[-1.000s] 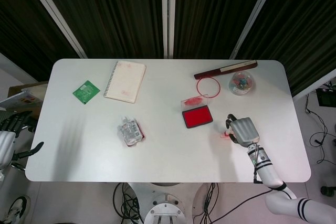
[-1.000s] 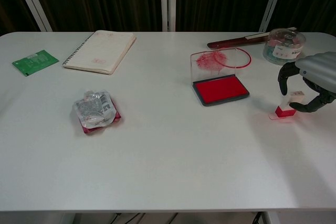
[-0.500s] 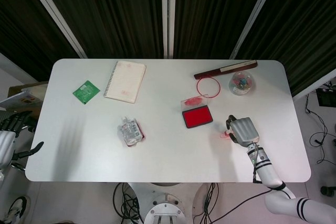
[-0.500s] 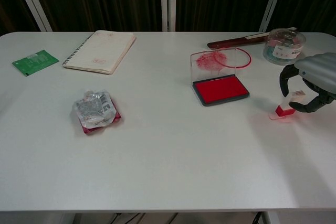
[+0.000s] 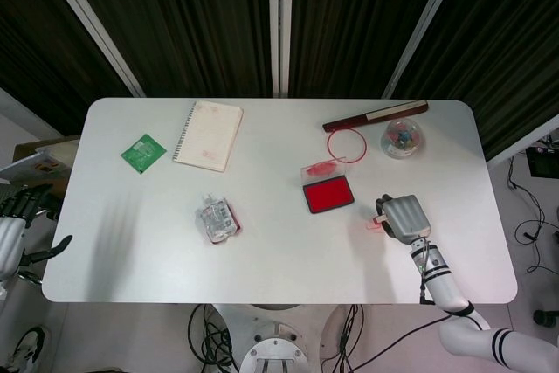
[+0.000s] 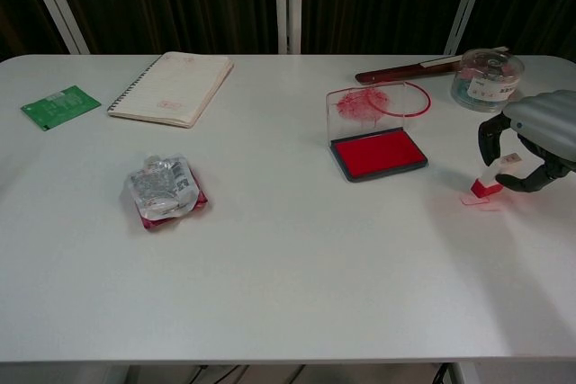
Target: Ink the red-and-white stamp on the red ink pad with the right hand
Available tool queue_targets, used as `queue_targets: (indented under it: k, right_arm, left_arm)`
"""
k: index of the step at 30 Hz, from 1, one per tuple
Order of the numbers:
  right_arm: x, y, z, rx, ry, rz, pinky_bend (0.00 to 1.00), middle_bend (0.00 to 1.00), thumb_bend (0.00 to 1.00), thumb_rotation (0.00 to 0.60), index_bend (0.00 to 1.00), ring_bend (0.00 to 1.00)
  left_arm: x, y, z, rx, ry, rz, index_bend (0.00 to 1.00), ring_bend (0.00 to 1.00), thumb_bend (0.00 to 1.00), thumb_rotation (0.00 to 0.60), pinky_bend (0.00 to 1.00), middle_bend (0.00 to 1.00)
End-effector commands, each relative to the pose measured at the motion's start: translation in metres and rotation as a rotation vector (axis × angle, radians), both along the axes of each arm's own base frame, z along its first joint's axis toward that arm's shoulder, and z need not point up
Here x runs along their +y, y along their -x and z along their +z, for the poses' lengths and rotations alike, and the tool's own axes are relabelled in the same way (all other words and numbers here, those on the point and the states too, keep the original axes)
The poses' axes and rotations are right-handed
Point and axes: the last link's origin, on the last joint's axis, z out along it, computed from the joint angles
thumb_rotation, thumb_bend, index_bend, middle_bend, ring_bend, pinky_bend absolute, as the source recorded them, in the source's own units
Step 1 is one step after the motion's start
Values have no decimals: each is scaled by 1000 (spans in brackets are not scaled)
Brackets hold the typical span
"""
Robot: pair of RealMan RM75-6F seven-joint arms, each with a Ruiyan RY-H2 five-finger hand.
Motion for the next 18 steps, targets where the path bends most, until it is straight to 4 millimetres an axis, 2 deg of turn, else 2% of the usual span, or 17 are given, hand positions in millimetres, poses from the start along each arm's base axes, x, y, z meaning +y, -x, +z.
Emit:
queue_targets:
  k: [1,11,18]
  right_arm:
    - [0,0,0,-4,4,0,992,476,273,600,575,806]
    - [-4,-2,3,-16,11,-3,992,527,292,600,596,817]
    - [-18,-22,26,-32,9,38,992,527,293,600,600,818]
  left_arm:
    - [0,0,0,-1,-1,0,103,131,199,446,218,134]
    - [0,1,1,-6,0,0,103,131,199,448,218,134]
    - [1,1,1,-8,2,-1,103,131,199,448,218,134]
